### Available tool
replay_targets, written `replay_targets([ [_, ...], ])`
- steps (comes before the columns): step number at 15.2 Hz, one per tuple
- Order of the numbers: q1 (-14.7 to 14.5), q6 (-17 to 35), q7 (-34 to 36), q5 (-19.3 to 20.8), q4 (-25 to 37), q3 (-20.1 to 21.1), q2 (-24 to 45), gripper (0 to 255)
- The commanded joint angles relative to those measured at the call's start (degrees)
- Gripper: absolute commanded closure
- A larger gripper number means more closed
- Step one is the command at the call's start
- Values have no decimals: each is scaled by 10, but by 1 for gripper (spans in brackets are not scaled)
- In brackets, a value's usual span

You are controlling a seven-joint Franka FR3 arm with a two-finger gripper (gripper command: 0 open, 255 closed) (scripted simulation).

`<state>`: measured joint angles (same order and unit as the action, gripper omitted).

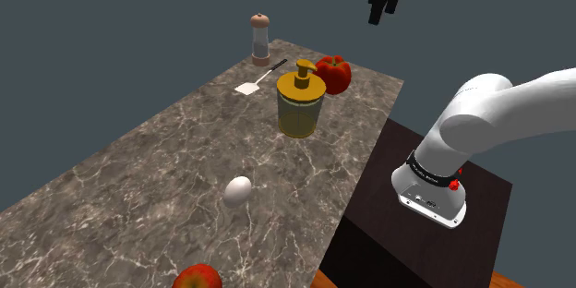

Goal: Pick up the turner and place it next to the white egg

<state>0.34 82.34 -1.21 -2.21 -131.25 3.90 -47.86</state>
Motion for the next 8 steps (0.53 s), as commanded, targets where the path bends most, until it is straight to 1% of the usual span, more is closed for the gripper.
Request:
replay_targets([
  [1, 0, 0, 0, 0, 0, 0, 0, 0],
  [4, 17, 48, 86, -27, -17, 41, 25, 0],
  [8, 42, 113, 197, -54, -25, 96, 75, 0],
])
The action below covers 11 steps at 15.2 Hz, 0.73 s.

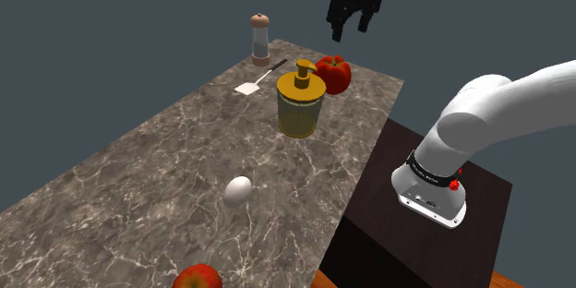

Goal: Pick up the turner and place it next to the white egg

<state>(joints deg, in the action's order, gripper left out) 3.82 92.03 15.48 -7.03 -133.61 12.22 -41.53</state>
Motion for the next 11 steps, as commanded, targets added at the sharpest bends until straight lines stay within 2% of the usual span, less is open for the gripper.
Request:
replay_targets([
  [1, 14, 33, 58, -11, -1, 26, 27, 0],
  [6, 51, 113, 197, -22, 16, 90, 114, 0],
  [11, 93, 183, 342, -1, 54, 146, 219, 0],
])
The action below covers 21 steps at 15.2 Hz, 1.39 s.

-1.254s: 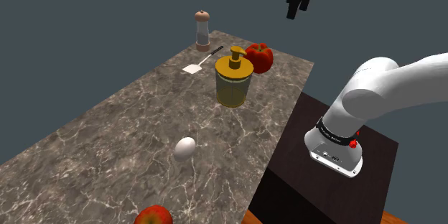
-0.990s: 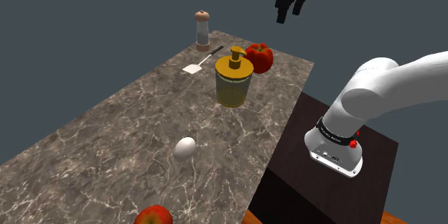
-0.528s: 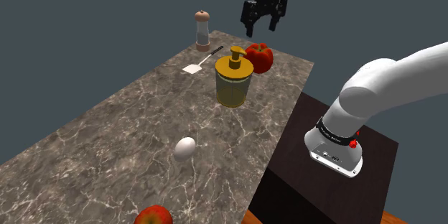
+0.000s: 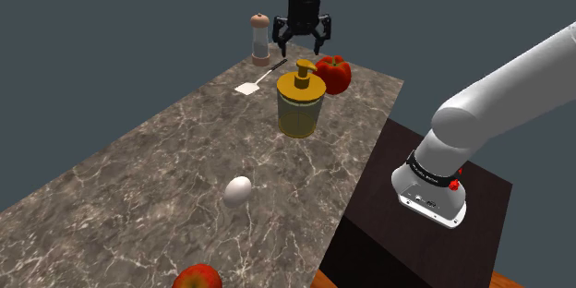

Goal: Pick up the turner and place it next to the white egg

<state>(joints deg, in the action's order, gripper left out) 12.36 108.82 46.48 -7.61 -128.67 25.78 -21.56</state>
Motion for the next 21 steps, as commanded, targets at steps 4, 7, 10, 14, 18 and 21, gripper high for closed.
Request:
replay_targets([
  [4, 39, 61, 155, 46, 48, 45, 112, 0],
  [7, 53, 85, 249, 89, 87, 59, 184, 0],
  [10, 56, 101, 341, 136, 130, 58, 256, 0],
  [14, 47, 112, 450, 190, 194, 37, 344, 0],
  [18, 36, 121, 509, 216, 231, 17, 396, 0],
  [21, 35, 140, 514, 224, 221, 13, 407, 0],
])
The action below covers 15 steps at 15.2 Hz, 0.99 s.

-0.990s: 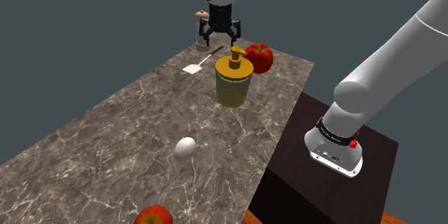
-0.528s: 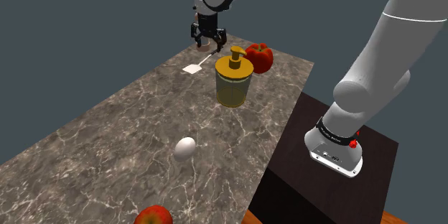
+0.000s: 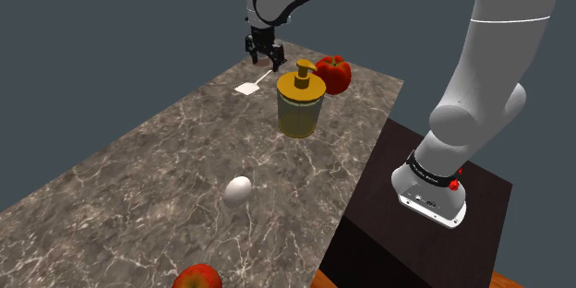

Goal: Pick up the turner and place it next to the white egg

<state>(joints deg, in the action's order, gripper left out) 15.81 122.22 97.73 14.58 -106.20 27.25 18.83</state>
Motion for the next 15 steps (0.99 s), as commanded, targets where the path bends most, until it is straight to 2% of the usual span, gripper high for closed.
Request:
replay_targets([
  [1, 0, 12, 3, 5, -6, -3, 7, 0],
  [3, -1, 28, 7, 12, -13, -6, 17, 0],
  [11, -1, 28, 7, 12, -13, -6, 17, 0],
  [12, -1, 28, 7, 12, -13, -6, 17, 255],
  [15, -1, 28, 7, 12, -13, -6, 17, 255],
])
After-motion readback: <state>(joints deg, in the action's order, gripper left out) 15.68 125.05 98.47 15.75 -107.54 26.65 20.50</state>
